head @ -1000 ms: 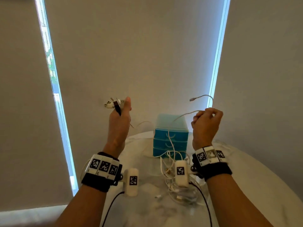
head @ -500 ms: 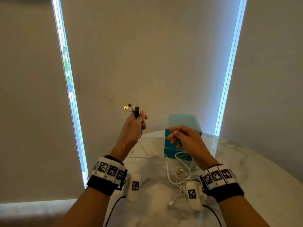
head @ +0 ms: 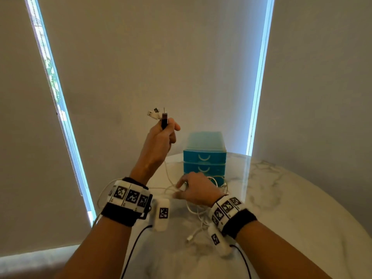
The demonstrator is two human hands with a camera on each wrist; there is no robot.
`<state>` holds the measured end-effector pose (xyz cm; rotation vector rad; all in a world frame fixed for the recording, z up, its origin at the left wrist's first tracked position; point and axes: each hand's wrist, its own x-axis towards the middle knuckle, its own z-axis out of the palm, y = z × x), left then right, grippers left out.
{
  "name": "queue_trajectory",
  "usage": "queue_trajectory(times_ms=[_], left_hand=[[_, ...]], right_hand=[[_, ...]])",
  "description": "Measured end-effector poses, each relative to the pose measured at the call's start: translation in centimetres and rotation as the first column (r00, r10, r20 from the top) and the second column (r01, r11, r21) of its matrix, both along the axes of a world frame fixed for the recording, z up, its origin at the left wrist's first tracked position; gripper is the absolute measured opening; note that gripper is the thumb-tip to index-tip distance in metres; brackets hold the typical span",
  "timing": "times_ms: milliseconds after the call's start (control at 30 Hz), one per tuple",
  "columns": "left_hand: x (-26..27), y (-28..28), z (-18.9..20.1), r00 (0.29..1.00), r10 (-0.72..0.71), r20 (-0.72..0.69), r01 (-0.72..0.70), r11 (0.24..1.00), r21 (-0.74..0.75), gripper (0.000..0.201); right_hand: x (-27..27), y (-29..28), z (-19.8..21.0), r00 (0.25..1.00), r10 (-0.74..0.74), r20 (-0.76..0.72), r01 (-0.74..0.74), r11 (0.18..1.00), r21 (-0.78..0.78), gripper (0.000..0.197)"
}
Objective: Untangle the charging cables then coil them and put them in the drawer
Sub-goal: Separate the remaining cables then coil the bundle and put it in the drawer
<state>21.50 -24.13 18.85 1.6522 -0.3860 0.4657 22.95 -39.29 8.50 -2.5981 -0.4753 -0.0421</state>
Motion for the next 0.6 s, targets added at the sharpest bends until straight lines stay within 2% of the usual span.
queue_trajectory(times_ms=[33,100,167,233,300,333,367,400,433,467,500,533,567,600], left_hand=[[0.0,0.3,0.3,1.000,0.005,0.008,-0.005,1.000,-0.012,0.036],[-0.1,1.1,0.6,1.000,0.012,0.021,-0.012,0.999,-0.030,0.035],[-0.3,2.0,0.7,0.999,0.016,0.030,-0.014,0.998,-0.059,0.035],[-0.5,2.7,0.8,0.998,0.041,0.045,-0.038,0.996,-0.076,0.036],[-0.7,3.0,1.1,0.994,0.076,0.075,-0.070,0.994,-0.078,0.036],[-0.8,3.0,1.3,0.991,0.096,0.089,-0.090,0.993,-0.077,0.036],[-0.8,3.0,1.4,0.988,0.120,0.100,-0.113,0.991,-0.074,0.037],[-0.7,3.1,1.6,0.984,0.142,0.107,-0.135,0.989,-0.066,0.038],[-0.6,3.2,1.6,0.981,0.158,0.109,-0.153,0.987,-0.051,0.039],[-0.5,3.4,1.5,0.980,0.169,0.107,-0.168,0.986,-0.027,0.040],[-0.3,3.6,1.3,0.979,0.178,0.101,-0.179,0.984,0.006,0.040],[-0.3,3.9,1.0,0.980,0.176,0.088,-0.181,0.983,0.041,0.041],[-0.2,4.1,0.4,0.984,0.164,0.070,-0.169,0.982,0.081,0.041],[-0.1,4.1,-0.3,0.989,0.142,0.047,-0.147,0.981,0.130,0.041]], right_hand=[[0.6,0.1,0.5,0.999,0.009,0.035,-0.008,1.000,-0.014,0.032],[1.8,-0.3,2.3,0.996,-0.024,0.082,0.019,0.998,0.055,0.020],[2.6,-0.7,5.0,0.990,-0.091,0.105,0.071,0.981,0.180,0.018],[3.3,-0.5,7.3,0.950,-0.199,0.242,0.112,0.937,0.331,0.017],[3.5,1.0,8.6,0.884,-0.282,0.373,0.049,0.848,0.527,0.020],[3.7,2.0,8.7,0.894,-0.213,0.394,-0.031,0.847,0.530,0.027],[3.6,3.2,8.8,0.937,-0.038,0.348,-0.120,0.898,0.423,0.038],[3.6,4.5,8.6,0.965,0.149,0.215,-0.198,0.954,0.227,0.048],[3.4,5.4,8.2,0.962,0.265,0.068,-0.268,0.963,0.031,0.054],[3.2,5.7,7.9,0.953,0.304,0.001,-0.303,0.951,-0.067,0.058],[2.8,5.4,8.0,0.957,0.289,0.011,-0.288,0.957,-0.039,0.061],[2.4,4.8,8.2,0.969,0.240,0.065,-0.244,0.967,0.071,0.060],[1.7,3.8,8.5,0.976,0.184,0.114,-0.206,0.953,0.223,0.054],[1.1,2.8,8.7,0.980,0.140,0.142,-0.185,0.903,0.389,0.044]])
